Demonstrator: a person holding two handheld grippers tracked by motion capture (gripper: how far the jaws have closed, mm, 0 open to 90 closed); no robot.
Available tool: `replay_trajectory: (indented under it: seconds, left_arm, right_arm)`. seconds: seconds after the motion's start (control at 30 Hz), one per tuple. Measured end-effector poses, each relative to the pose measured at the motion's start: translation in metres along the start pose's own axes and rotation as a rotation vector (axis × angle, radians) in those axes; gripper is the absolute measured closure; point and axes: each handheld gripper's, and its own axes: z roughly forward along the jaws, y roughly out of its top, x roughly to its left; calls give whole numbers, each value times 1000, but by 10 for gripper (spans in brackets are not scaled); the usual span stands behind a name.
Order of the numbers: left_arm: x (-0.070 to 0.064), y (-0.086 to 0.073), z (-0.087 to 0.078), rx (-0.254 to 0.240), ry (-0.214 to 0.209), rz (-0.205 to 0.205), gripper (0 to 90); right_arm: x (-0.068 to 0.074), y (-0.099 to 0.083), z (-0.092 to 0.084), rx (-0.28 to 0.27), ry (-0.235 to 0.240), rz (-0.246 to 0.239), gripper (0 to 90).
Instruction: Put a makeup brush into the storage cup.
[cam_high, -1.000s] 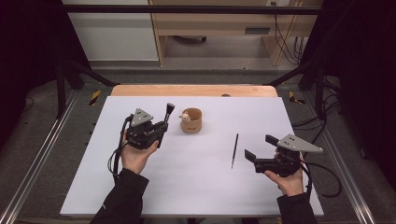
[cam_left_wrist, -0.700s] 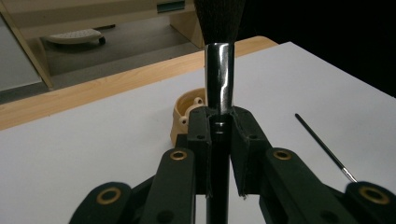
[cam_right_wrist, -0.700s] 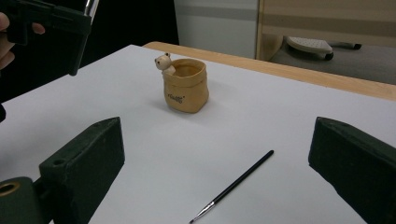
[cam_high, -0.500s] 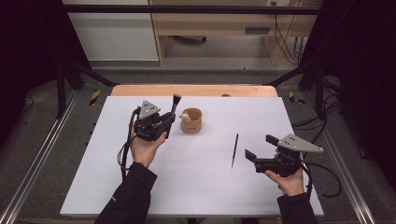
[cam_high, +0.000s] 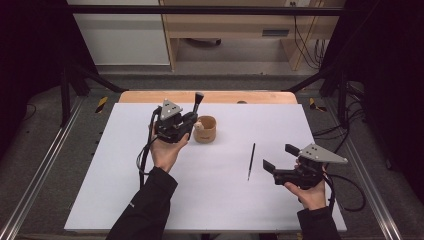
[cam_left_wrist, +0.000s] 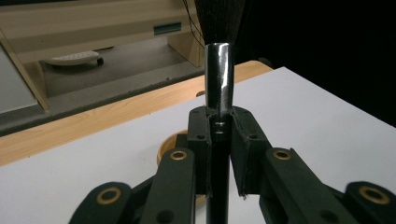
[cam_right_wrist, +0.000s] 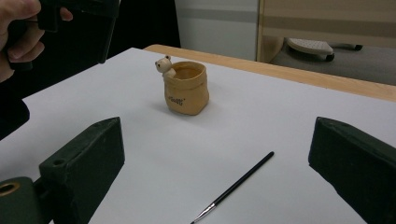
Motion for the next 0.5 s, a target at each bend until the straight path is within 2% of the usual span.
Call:
replay_trajectory:
  seconds: [0.5]
  left_arm:
    - [-4, 16, 17, -38, -2, 12, 788]
  right_arm:
    - [-1, 1, -2, -6, 1, 0, 40]
